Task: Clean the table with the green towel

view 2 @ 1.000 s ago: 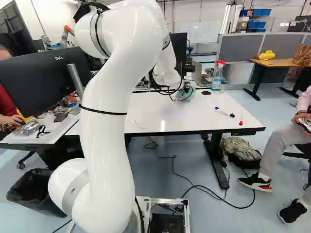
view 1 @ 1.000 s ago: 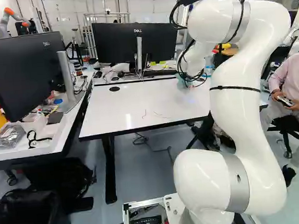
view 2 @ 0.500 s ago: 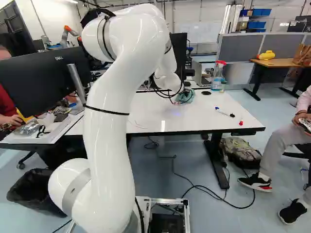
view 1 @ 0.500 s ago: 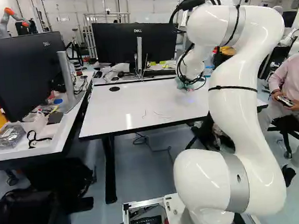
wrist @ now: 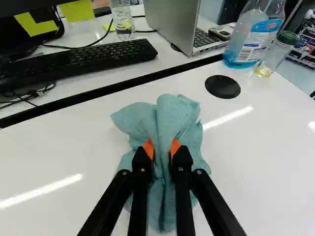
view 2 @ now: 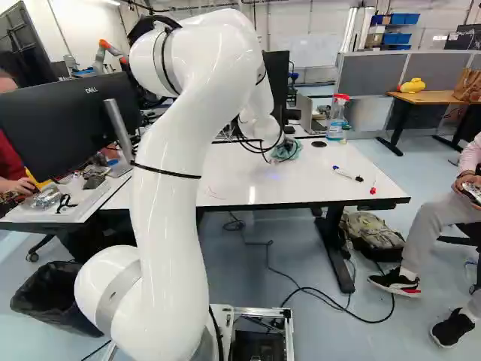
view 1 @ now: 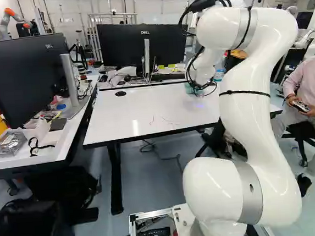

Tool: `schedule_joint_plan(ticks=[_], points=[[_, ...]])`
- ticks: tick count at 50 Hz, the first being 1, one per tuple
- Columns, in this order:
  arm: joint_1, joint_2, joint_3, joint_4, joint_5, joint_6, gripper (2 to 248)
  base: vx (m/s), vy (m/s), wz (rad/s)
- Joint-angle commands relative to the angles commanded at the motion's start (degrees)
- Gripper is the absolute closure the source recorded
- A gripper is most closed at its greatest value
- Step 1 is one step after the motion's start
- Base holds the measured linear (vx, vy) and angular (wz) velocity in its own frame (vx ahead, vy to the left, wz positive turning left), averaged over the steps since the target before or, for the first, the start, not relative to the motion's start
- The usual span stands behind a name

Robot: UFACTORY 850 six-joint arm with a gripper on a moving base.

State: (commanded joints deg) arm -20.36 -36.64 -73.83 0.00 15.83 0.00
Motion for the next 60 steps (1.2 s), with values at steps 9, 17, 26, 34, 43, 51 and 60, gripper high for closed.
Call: schedule_joint_plan(ticks=[9, 17, 26, 34, 43, 51, 60], points=[[0.00, 0.00, 0.00, 0.00, -0.55, 0.00, 195, 0.000, 0.000, 0.000], [0.00, 0.00, 0.00, 0.00, -1.14, 0.00, 195, 0.000, 0.000, 0.000], [0.00, 0.00, 0.00, 0.00, -1.84, 0.00, 195, 0.000, 0.000, 0.000], [0.00, 0.00, 0.00, 0.00, -2.22, 0.00, 195, 0.000, 0.000, 0.000], [-0.14, 0.37, 0.51, 0.00, -2.22, 0.00, 195, 0.000, 0.000, 0.000], [-0.80, 1.66, 2.28, 0.00, -2.22, 0.00, 195, 0.000, 0.000, 0.000], [-1.85, 2.06, 2.83, 0.00, -2.22, 0.00, 195, 0.000, 0.000, 0.000]])
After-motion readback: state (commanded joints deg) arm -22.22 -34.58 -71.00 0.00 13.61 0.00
